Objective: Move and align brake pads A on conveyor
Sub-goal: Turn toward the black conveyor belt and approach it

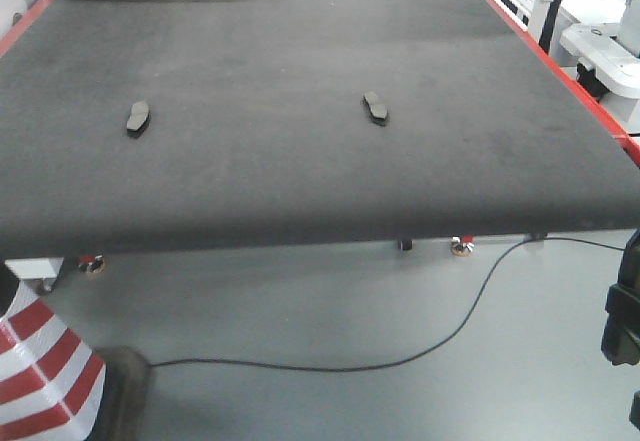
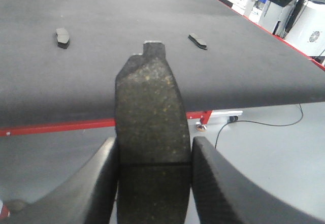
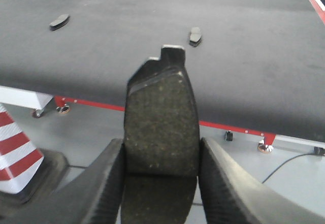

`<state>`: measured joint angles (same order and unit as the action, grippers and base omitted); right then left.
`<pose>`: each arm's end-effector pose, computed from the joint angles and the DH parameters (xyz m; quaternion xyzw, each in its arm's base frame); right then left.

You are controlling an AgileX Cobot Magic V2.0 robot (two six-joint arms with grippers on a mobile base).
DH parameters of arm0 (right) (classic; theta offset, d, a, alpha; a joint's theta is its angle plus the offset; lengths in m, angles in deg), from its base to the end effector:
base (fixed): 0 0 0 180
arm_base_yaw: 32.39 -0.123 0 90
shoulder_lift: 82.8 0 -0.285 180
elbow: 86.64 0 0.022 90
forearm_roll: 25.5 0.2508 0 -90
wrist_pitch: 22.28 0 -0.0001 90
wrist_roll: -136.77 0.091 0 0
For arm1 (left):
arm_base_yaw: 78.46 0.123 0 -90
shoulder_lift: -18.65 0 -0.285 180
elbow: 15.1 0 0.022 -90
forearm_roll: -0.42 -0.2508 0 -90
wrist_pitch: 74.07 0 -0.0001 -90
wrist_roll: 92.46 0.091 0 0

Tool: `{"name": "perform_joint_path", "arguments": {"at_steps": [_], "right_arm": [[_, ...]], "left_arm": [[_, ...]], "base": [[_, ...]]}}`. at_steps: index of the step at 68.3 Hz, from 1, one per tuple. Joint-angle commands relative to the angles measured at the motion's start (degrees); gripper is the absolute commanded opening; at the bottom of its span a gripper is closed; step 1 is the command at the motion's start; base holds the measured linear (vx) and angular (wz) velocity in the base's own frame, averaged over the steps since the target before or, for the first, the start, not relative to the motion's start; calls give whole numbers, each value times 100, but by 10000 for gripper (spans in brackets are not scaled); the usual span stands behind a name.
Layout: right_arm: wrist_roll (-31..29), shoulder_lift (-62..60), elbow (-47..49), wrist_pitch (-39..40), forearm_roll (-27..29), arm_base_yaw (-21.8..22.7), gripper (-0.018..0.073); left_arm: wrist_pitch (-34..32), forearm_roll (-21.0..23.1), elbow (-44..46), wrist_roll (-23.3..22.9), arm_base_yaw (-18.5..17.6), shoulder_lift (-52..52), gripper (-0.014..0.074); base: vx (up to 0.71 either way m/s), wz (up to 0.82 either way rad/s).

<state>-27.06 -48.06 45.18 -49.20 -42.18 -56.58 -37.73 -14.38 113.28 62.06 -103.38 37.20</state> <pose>0.0936 0.0291 0.3089 -0.1246 0.8030 0.0760 0.5779 0.0465 -0.0064 0.2952 0.0336 0.7948 -0.1411 0.5893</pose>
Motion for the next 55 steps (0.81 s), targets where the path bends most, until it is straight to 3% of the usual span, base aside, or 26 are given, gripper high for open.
{"name": "perform_joint_path", "arguments": {"at_steps": [1, 55], "right_arm": [[-32, 12, 173, 510, -119, 21, -4], [-32, 12, 173, 510, -119, 21, -4]], "left_arm": [[-529, -53, 157, -26, -19, 89, -6], [-529, -53, 157, -26, -19, 89, -6]], "base": [[28, -2], [35, 4]]}}
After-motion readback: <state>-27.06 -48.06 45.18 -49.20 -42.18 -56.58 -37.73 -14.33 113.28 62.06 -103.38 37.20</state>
